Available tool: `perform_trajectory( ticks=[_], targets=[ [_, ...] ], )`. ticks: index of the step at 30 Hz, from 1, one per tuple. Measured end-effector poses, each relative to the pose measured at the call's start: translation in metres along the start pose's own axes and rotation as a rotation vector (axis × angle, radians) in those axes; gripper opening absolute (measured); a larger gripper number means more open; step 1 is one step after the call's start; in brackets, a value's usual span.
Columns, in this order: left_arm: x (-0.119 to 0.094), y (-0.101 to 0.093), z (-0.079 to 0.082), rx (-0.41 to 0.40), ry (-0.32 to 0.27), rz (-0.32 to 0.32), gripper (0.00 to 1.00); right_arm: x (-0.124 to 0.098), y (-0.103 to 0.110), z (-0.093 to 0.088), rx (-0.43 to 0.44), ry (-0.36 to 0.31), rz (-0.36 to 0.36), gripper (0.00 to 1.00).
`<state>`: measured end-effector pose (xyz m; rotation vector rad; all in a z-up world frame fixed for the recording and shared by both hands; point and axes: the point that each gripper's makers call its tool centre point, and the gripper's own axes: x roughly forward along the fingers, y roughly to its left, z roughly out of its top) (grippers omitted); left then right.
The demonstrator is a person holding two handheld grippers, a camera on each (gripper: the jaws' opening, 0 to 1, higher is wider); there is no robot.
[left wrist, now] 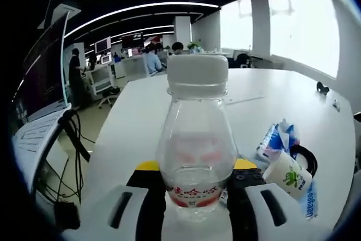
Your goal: Arrange the tabletop items into an orderly group along one side of the table until the central work area is clear of visible clutter.
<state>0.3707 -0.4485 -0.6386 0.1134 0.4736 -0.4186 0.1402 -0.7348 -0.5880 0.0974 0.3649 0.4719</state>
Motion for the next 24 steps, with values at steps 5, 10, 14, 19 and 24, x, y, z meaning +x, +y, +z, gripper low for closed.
perform_trajectory(
  ticks=[5,10,14,19,24],
  targets=[
    [0.008,0.009,0.001,-0.019,0.0,0.013,0.41,0.002,0.007,-0.002,-0.02,0.021,0.015,0.89],
    [0.018,0.014,0.0,-0.037,0.005,0.018,0.41,0.002,0.009,-0.01,-0.059,0.054,0.007,0.9],
    [0.028,0.018,-0.001,-0.046,0.004,0.018,0.41,0.0,0.008,-0.015,-0.074,0.058,-0.014,0.94],
    [0.036,0.022,-0.002,-0.047,0.003,0.034,0.41,-0.001,0.005,-0.026,-0.06,0.08,-0.021,0.95],
    [0.043,0.028,-0.009,-0.086,0.003,0.056,0.41,0.0,0.004,-0.033,-0.04,0.103,-0.014,0.94]
  ],
)
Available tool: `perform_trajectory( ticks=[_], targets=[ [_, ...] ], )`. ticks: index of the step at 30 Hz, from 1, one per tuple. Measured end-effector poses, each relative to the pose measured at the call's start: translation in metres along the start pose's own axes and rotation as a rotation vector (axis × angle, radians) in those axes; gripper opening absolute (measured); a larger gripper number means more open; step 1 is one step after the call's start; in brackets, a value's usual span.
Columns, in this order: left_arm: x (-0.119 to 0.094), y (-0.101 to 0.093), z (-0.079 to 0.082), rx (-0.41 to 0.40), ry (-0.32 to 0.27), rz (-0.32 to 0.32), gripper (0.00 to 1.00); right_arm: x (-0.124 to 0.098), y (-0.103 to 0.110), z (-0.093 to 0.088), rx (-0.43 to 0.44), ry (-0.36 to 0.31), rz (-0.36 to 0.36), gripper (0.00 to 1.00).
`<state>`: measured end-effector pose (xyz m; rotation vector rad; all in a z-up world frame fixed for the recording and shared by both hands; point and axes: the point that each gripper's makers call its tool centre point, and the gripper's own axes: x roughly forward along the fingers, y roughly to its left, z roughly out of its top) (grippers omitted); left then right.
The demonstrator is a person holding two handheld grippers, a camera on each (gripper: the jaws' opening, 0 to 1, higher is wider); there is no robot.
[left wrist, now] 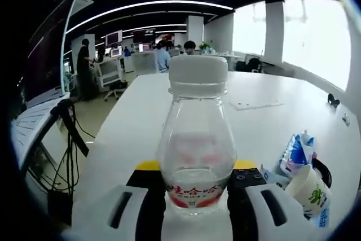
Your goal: Arrange the tabletop items into an orderly group along one side of the table until the central work area is clear of visible clutter.
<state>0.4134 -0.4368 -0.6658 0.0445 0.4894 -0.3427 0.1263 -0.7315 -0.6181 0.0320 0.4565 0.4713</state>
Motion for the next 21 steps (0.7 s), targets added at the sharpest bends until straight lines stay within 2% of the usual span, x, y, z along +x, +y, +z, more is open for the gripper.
perform_trajectory(
  ticks=[4,5,12,14,21],
  targets=[
    [0.001,0.005,-0.006,-0.021,0.006,0.019,0.41,0.0,-0.002,0.001,-0.005,0.004,0.001,0.94],
    [0.001,0.006,-0.002,-0.028,-0.014,0.021,0.41,0.0,-0.003,0.001,-0.004,0.002,0.001,0.94],
    [0.009,0.015,-0.002,0.016,-0.003,0.052,0.42,0.003,-0.003,0.001,-0.006,0.006,0.007,0.94],
    [0.011,0.017,0.0,-0.008,-0.01,0.058,0.42,0.003,-0.003,0.001,0.0,0.005,0.005,0.94],
    [0.015,0.017,0.004,-0.017,-0.025,0.073,0.42,0.003,-0.004,-0.003,0.033,0.005,0.004,0.93]
  ],
)
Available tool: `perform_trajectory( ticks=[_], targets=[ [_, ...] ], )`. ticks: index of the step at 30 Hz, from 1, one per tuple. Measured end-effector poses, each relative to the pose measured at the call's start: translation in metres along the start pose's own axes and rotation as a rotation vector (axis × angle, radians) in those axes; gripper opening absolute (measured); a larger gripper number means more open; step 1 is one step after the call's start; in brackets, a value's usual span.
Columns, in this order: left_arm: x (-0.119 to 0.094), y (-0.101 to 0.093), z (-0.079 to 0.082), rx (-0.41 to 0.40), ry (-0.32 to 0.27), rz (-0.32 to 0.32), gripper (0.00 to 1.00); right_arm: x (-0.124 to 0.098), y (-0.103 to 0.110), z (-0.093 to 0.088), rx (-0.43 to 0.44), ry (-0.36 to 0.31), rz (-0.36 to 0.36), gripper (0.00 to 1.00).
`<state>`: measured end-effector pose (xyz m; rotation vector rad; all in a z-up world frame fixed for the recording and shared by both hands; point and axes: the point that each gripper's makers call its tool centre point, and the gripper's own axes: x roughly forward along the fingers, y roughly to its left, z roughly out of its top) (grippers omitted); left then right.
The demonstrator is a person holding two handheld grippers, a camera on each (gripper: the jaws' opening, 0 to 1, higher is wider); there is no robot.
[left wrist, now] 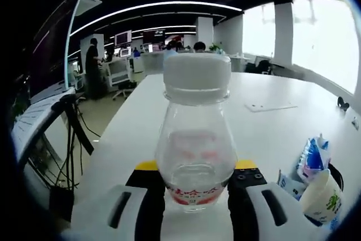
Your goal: Arrange the tabletop items into an orderly group along one side of the table until the central work area is clear of visible clutter.
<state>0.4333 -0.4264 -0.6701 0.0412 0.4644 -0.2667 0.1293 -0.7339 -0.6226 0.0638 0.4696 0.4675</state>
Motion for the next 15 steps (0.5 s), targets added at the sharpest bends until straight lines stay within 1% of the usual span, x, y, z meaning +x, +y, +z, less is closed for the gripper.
perform_trajectory(
  ticks=[6,15],
  targets=[
    [0.0074,0.0006,0.0011,0.017,0.018,-0.005,0.42,-0.0007,0.0011,-0.0003,-0.005,0.001,0.0,0.93],
    [0.0059,0.0004,-0.0003,0.012,0.034,0.026,0.42,-0.0029,0.0002,0.0028,0.002,-0.014,-0.007,0.93]
  ],
)
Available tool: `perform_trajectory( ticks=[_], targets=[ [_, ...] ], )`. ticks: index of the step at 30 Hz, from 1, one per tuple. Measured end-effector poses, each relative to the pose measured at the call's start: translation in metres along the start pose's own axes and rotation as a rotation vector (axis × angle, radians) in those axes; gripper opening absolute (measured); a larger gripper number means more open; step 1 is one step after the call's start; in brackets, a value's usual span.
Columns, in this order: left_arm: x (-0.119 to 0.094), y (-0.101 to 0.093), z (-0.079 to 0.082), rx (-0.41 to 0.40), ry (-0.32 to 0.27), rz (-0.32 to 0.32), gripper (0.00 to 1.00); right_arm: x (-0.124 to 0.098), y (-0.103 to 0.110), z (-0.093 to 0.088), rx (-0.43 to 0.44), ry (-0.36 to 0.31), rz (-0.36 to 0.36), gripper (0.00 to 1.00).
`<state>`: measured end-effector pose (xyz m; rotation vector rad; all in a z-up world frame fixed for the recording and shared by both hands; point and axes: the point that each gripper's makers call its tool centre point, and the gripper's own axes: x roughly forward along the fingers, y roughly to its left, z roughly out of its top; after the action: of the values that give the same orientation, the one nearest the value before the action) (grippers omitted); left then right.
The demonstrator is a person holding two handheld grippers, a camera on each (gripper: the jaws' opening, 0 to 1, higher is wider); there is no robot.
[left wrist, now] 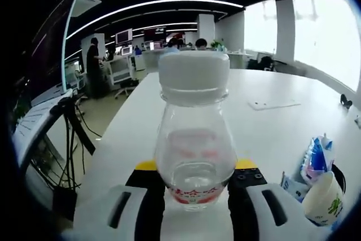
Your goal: Arrange the tabletop items into an orderly group along one side of the table until the central work area is clear of visible clutter.
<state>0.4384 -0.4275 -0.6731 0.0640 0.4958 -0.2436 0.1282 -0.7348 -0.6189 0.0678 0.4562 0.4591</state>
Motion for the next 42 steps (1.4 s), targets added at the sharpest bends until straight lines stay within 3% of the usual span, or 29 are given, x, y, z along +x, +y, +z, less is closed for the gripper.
perform_trajectory(
  ticks=[10,17,22,25,42],
  targets=[
    [-0.001,0.001,-0.003,0.056,0.019,0.024,0.43,-0.004,0.001,0.0,-0.007,-0.004,-0.004,0.93],
    [-0.009,-0.005,-0.009,0.049,0.055,-0.01,0.48,-0.002,0.006,0.001,-0.014,-0.001,0.009,0.93],
    [-0.018,-0.005,-0.008,0.045,0.05,-0.009,0.46,-0.002,0.01,0.003,-0.024,-0.003,0.022,0.93],
    [-0.02,-0.007,-0.005,0.061,0.048,-0.018,0.39,-0.002,0.011,0.003,-0.028,0.001,0.024,0.93],
    [-0.022,-0.009,-0.005,0.085,0.069,-0.07,0.4,-0.005,0.014,0.006,-0.035,-0.001,0.017,0.92]
  ],
)
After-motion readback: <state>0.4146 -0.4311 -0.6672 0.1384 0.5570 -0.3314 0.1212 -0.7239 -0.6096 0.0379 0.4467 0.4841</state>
